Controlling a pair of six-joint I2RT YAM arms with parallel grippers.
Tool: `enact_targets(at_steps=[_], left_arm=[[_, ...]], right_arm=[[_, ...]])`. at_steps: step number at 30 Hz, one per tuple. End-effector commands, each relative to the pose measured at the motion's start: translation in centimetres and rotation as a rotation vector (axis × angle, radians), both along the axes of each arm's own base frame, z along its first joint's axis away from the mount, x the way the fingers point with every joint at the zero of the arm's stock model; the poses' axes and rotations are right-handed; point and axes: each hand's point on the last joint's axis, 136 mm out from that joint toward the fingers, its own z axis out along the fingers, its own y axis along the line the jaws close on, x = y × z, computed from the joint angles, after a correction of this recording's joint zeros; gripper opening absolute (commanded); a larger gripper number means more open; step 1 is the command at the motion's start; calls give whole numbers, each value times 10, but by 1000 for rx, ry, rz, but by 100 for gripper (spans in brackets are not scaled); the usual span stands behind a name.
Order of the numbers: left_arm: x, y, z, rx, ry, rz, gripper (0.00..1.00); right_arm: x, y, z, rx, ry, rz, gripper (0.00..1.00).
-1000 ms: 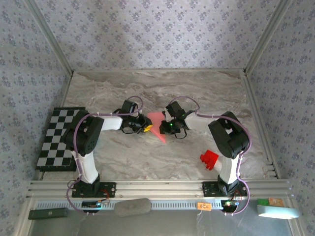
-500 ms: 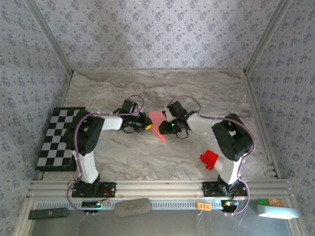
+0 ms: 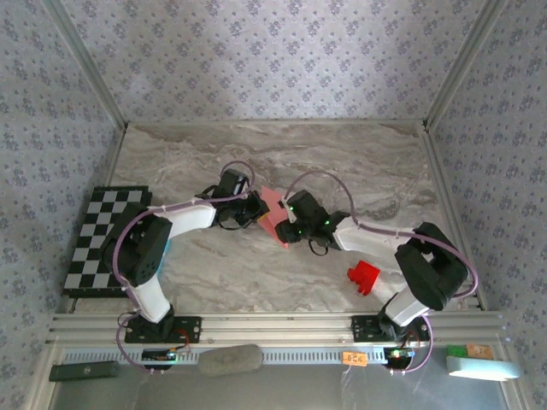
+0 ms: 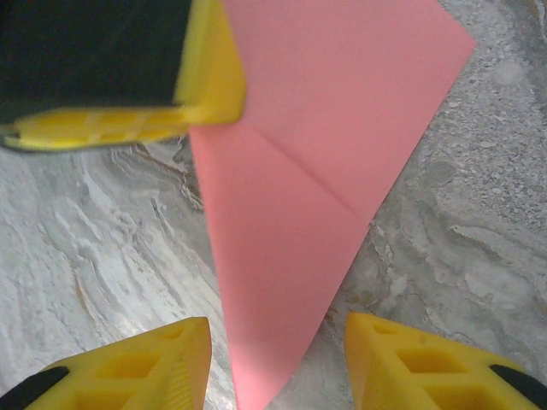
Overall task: Fold a paper plane with a square sheet of paper (pick it up from the middle)
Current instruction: Fourth fold the wing at the center of the table.
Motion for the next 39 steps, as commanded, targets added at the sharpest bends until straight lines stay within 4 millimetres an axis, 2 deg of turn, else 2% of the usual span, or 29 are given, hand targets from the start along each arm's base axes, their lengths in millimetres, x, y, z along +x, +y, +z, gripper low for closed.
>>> enact_targets(at_steps=[1,9,12,21,27,30,35,39], left_arm=[[4,10,10,34,18,95,7],[4,6,6,27,78,135,7],[3,6,6,31,88,136,7],[0,6,5,21,115,143,9],[1,11,10,18,112,148,17],[6,26,15,33,92,165,25],[10,62,23,44,51,242,42],[2,80,17,59,49,283,47]], right_arm=[[12,-4,7,-61,-138,-30,47],[3,23,-11,-96,-167,28,48],[4,27,-16,-111,-158,41,47],[8,22,-32,-165,-149,19,37],[8,19,-32,-179,-152,16,27],[7,17,-36,-181,-137,28,22],[11,12,-35,-175,-139,35,22],[16,10,-34,-143,-130,38,20]])
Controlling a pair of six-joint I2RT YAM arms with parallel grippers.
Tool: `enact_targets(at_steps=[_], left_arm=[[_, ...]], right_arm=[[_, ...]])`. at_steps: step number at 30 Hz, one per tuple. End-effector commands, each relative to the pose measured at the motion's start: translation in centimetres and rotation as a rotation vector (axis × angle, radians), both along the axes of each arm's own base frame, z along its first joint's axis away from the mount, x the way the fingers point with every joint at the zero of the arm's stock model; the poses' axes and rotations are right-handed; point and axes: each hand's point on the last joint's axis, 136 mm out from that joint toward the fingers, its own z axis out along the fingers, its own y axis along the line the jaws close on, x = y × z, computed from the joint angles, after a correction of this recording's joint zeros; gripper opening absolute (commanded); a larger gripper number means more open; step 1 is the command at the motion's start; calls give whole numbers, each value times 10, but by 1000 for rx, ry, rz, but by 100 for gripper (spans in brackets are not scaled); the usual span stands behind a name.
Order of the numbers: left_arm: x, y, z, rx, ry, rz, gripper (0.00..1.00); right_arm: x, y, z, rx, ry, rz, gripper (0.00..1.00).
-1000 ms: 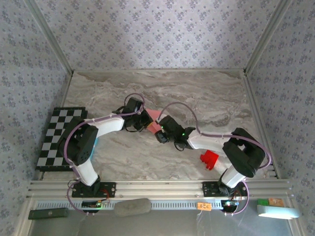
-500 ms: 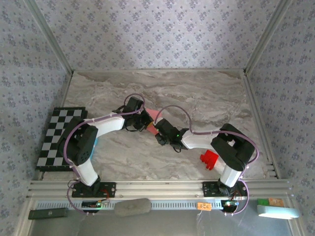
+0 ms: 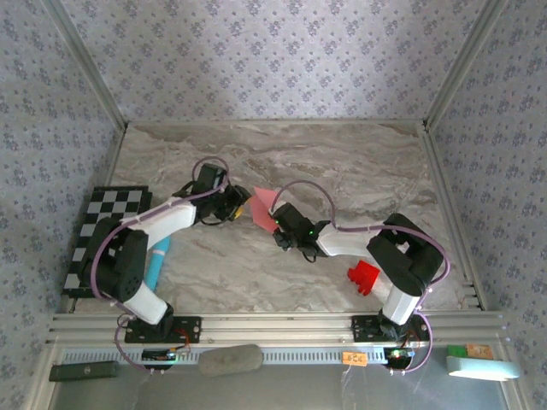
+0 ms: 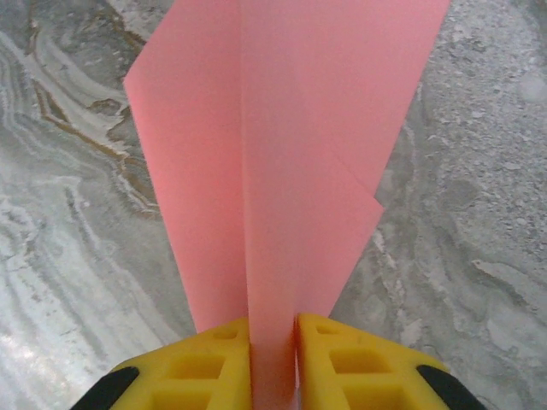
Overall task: Fold a paper plane with a square sheet of paper (pick it up from the middle)
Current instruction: Fourth fold the wing at the center of the table.
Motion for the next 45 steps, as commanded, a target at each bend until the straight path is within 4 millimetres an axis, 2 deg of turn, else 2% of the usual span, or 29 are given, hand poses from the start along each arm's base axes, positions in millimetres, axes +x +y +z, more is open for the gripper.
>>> enact_targets(at_steps=[1,4,10,13,20,27,37,45], left_arm=[[-12,10,-11,24,13,14,47],[-12,-1,-18,-28,21,-17,45],[-2,-36,-22,-104,26,-126,32],[1,-46,-28,-101,40,-151,28],[-1,-49,-53,-73,112,-152,21],[-12,-49,-73,-38,181,-154,18],[-18,-46,-79,-16,205,-150,16],[-20,-46,-79,-13,209,-152,16]], right_arm=[[5,3,4,35,1,24,20],[4,6,3,58,17,61,20],[4,6,5,88,23,80,22],[8,4,8,91,14,66,23],[10,3,7,90,20,41,25],[11,5,5,96,30,31,26],[10,11,5,105,36,48,28],[7,14,-1,98,54,68,24]])
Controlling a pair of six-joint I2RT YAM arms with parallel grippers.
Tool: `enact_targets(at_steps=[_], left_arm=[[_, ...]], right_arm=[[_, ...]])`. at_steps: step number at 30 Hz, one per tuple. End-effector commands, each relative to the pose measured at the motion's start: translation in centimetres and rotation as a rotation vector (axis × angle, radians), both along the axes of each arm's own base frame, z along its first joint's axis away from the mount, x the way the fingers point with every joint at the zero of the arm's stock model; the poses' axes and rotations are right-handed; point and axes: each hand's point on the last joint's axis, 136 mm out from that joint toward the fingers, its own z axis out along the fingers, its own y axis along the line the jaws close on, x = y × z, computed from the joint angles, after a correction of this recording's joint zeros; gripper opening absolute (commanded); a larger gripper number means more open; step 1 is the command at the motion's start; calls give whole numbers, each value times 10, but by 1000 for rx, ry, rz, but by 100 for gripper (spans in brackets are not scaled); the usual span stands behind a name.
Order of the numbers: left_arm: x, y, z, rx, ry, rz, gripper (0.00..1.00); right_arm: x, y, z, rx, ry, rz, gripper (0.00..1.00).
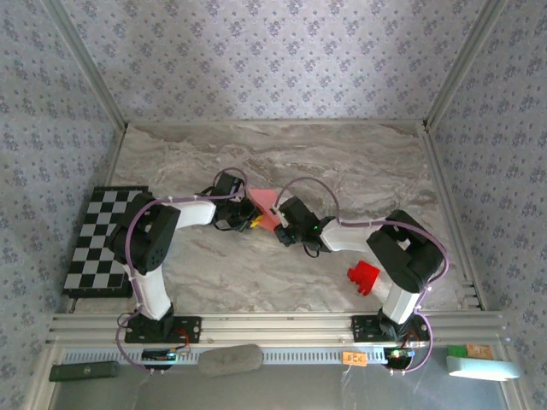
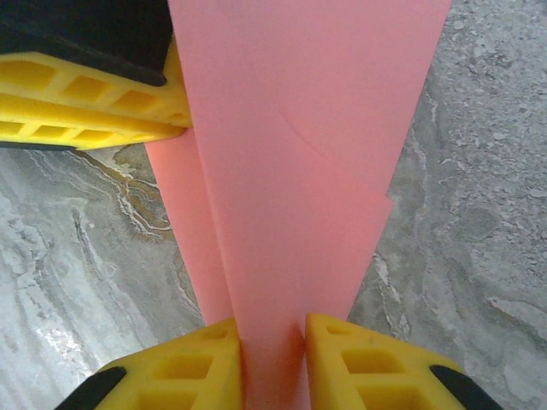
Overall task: Fold a paper plane with a square sheet of paper (pick it up from the middle)
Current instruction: Fourth fold the wing at the center of the table.
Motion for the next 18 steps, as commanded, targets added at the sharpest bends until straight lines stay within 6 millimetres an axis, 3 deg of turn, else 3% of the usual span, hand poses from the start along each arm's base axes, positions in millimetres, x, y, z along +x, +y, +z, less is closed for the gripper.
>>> enact_targets(at_steps=[1,13,18], left_arm=[[-9,1,-7,27,43,-11,16],[-7,5,13,53,-7,-29,18],[-10,8,11,67,-3,-35,19]], right_arm=[[-1,11,0,19,15,26,23],[-8,16,-7,29,65,68,20],[-5,10,-7,11,51,74,20]])
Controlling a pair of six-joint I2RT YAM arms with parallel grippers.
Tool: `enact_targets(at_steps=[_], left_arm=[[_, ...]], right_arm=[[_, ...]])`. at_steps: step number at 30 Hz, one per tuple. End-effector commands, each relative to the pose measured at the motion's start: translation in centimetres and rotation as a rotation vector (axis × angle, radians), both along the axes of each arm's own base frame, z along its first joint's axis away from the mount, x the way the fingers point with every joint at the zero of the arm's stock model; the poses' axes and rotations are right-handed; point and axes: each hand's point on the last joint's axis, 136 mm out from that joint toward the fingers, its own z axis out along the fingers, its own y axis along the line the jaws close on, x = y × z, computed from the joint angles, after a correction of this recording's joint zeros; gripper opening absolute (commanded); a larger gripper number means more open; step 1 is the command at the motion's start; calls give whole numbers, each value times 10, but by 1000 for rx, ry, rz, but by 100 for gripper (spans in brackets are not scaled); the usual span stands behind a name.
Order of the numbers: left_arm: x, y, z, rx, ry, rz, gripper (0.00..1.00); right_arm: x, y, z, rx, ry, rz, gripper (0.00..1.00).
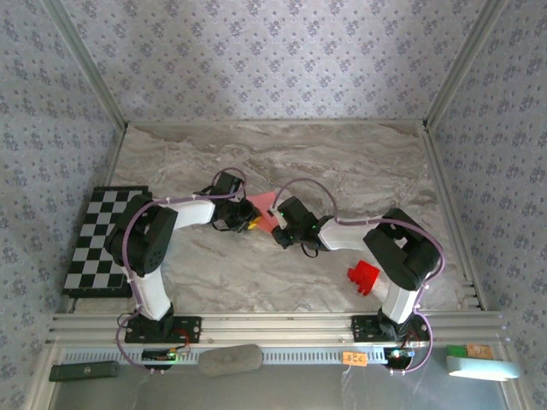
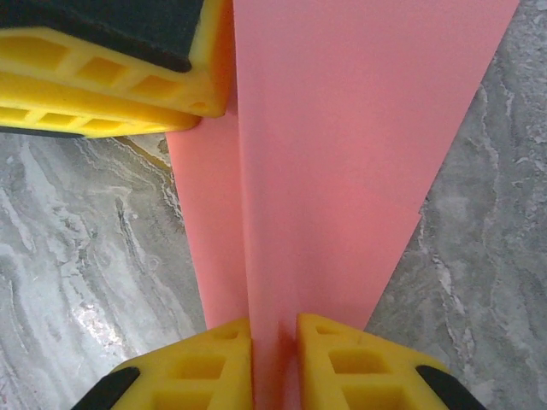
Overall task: Fold a paper plane with a square sheet of paper (pick it up from the middle)
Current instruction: Fourth fold the wing at the center of the table.
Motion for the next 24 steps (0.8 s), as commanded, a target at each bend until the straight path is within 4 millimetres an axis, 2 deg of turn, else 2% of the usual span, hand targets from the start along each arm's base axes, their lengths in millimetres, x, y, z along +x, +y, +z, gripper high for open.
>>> enact_targets(at_steps=[1,6,12,18,24], left_arm=[[-4,0,9,17,-17,-21,19],[2,-6,20,-44,-56,-10,20],[4,-3,37,-87,-122,10,24],[0,-4,38,-129,-148,9,27],[6,-14,40,-166,-167,-20,29]], right_arm=[[3,-4,-1,-22,-5,20,20],[5,-11,6,-1,-25,68,19],[3,-10,6,55,11,119,18],[5,-9,3,117,61,110,17],[5,-11,1,154,91,103,17]])
